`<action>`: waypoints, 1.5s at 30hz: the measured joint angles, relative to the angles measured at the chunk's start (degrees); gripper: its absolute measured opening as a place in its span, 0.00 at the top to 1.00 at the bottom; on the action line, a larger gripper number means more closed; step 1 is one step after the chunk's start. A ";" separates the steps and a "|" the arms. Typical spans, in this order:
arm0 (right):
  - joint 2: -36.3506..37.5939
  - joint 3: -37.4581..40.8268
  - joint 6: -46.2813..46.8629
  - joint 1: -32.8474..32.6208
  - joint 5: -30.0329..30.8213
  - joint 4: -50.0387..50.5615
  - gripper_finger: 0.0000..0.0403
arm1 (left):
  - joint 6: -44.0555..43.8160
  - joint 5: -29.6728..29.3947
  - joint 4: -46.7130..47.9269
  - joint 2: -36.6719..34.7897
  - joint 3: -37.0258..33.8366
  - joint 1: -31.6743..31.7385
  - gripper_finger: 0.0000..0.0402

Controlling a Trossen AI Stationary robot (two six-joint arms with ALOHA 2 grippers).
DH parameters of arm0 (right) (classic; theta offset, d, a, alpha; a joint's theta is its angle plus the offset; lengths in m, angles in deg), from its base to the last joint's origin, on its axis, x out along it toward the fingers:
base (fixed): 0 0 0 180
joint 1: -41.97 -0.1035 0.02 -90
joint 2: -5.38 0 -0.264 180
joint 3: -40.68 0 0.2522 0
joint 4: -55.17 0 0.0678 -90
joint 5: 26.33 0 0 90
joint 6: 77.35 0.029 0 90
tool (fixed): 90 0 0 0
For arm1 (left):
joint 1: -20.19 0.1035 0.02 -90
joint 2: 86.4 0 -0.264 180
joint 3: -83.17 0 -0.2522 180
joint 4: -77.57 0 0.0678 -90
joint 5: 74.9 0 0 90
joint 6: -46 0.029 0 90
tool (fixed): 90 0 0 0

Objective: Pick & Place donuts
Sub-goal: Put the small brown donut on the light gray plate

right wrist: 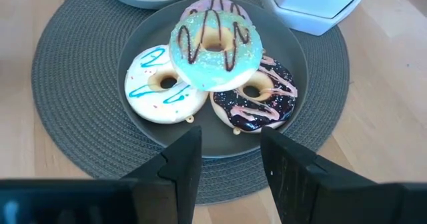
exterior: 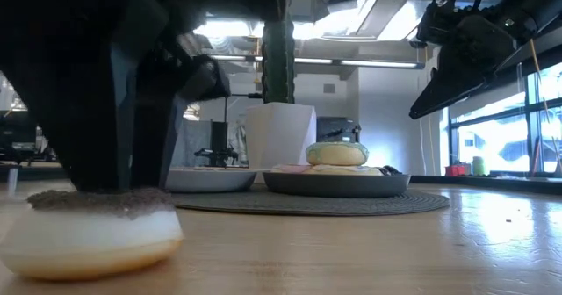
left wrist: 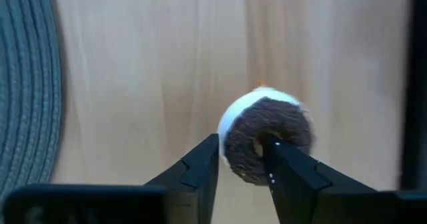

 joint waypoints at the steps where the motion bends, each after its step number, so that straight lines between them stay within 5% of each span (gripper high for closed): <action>1: 0.00 0.00 0.00 0.00 0.00 0.00 0.62 | 0.05 0.11 0.24 0.27 -0.06 0.02 0.75; 12: 0.00 0.02 -0.02 0.00 0.02 0.04 0.62 | 1.95 1.61 3.52 -1.10 -0.03 0.93 0.97; 20: 0.00 0.07 0.00 0.00 -0.24 0.07 0.62 | 5.13 -4.00 17.90 -8.78 -0.52 4.93 0.96; 27: 0.00 0.07 -0.25 0.00 -0.37 0.22 0.62 | 5.97 -7.06 16.40 -21.68 -13.03 14.13 0.98; 33: 0.00 0.07 -0.37 0.00 -0.37 0.20 0.62 | 5.44 -7.50 5.91 -30.04 -27.45 23.58 0.96; 45: 0.00 0.07 -0.48 0.00 1.72 0.06 0.62 | 7.02 -7.43 2.40 -30.53 -35.22 33.13 0.96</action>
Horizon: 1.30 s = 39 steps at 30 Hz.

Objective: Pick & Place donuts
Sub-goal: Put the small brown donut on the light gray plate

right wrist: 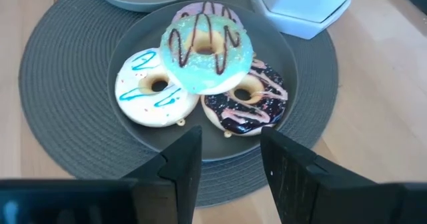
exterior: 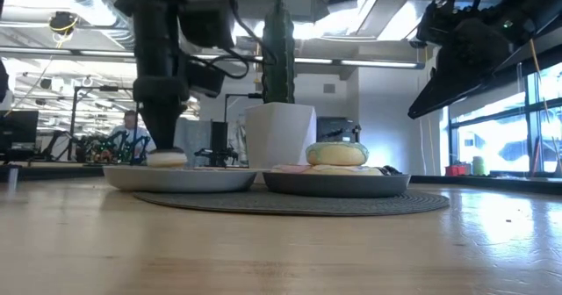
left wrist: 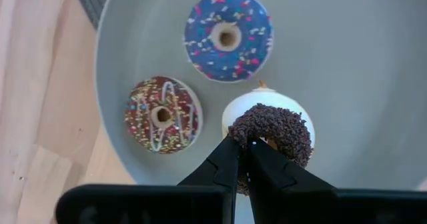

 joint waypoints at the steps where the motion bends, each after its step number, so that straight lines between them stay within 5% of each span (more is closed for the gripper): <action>1: 0.00 0.00 -0.02 0.00 0.03 -0.01 0.62 | 0.00 -0.03 -0.01 0.00 -0.03 0.24 0.96; 25: 0.00 0.00 -0.19 0.01 -0.03 0.08 0.62 | -0.51 1.01 -0.43 4.52 -0.07 0.37 0.96; 39: 0.00 0.00 -0.13 0.00 -0.06 0.05 0.62 | 0.01 1.05 -0.35 4.44 -0.07 0.37 0.82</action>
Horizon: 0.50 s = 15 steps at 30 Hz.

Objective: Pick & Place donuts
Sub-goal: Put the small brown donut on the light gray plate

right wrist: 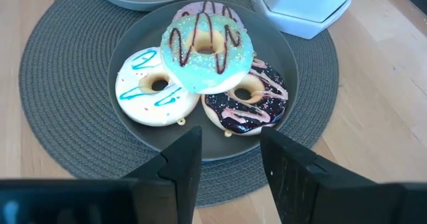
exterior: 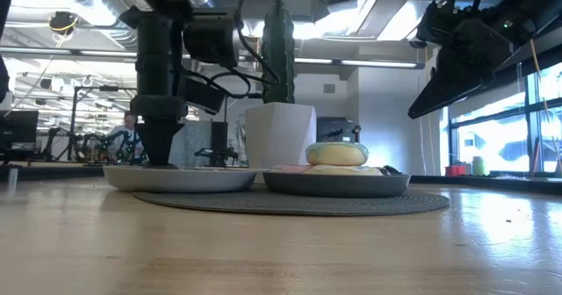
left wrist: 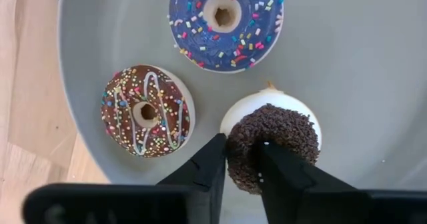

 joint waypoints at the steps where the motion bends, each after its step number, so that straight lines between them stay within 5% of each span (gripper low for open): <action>1: 0.00 0.00 0.01 0.00 0.00 0.00 0.62 | -0.11 0.00 0.00 -0.03 0.00 0.00 0.80; 15: 0.00 0.00 0.00 0.00 0.00 0.00 0.62 | -0.54 -2.77 4.14 -0.18 2.39 -0.02 0.66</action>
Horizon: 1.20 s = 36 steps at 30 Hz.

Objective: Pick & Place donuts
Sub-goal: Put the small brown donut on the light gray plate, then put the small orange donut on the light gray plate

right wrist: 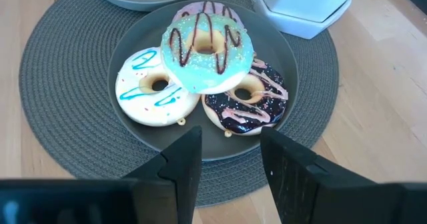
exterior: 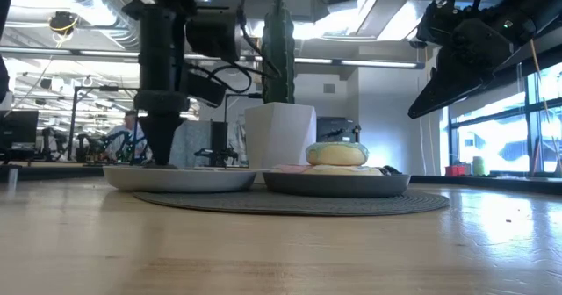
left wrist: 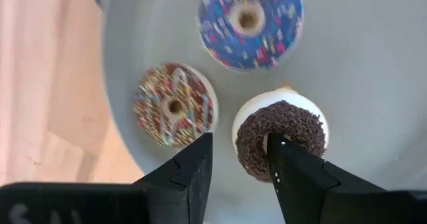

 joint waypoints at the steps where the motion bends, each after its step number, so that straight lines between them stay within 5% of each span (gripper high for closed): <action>1: 0.00 0.00 0.00 0.01 0.00 0.00 0.62 | 0.02 -0.45 -0.05 0.00 0.22 0.02 0.65; 21: 0.00 -0.02 -0.02 0.02 0.00 -0.02 0.62 | 0.04 1.66 2.19 -0.40 5.03 -0.29 0.66; 27: -0.02 -0.06 0.02 0.00 -0.08 -0.31 0.62 | 2.47 2.48 -9.29 -1.46 6.77 -4.87 0.67; 36: -1.43 -0.15 -12.13 -7.35 -22.83 -16.27 0.62 | 5.86 2.59 -22.00 -1.44 6.68 -11.61 0.66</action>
